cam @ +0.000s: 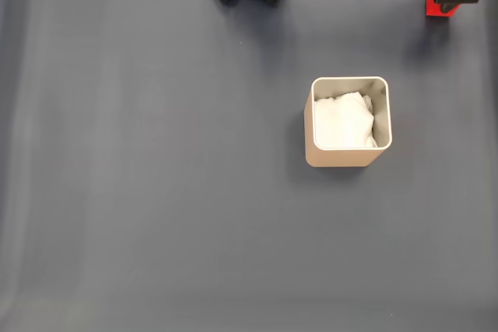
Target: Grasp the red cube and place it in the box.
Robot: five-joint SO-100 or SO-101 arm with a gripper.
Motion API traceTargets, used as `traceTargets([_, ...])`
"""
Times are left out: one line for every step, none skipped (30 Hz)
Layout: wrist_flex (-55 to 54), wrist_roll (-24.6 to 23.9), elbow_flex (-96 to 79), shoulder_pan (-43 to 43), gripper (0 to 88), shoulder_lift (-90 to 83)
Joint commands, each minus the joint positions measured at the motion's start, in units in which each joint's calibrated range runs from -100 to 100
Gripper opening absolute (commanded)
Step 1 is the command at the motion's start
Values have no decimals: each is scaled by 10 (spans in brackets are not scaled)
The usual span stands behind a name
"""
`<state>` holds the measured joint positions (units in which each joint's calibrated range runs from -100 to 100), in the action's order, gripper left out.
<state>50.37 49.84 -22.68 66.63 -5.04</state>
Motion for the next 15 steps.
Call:
traceTargets([36, 3, 57, -17, 78, -41])
traceTargets([47, 3, 68, -21, 75, -44])
traceTargets([60, 1, 78, -25, 74, -47])
traceTargets([71, 0, 88, -28, 73, -50])
traceTargets([81, -1, 96, -31, 71, -53])
traceTargets([92, -3, 104, -35, 69, -57])
traceTargets([104, -4, 113, -38, 67, -59])
traceTargets([116, -6, 123, -42, 66, -63])
traceTargets([131, -10, 134, -45, 64, -64])
traceTargets([147, -13, 146, -48, 61, -67])
traceTargets([162, -17, 159, -52, 59, -69])
traceTargets([179, -21, 174, -55, 58, -69])
traceTargets([194, -23, 186, -60, 56, -71])
traceTargets([210, -27, 199, -64, 54, -73])
traceTargets([225, -29, 210, -69, 51, -75])
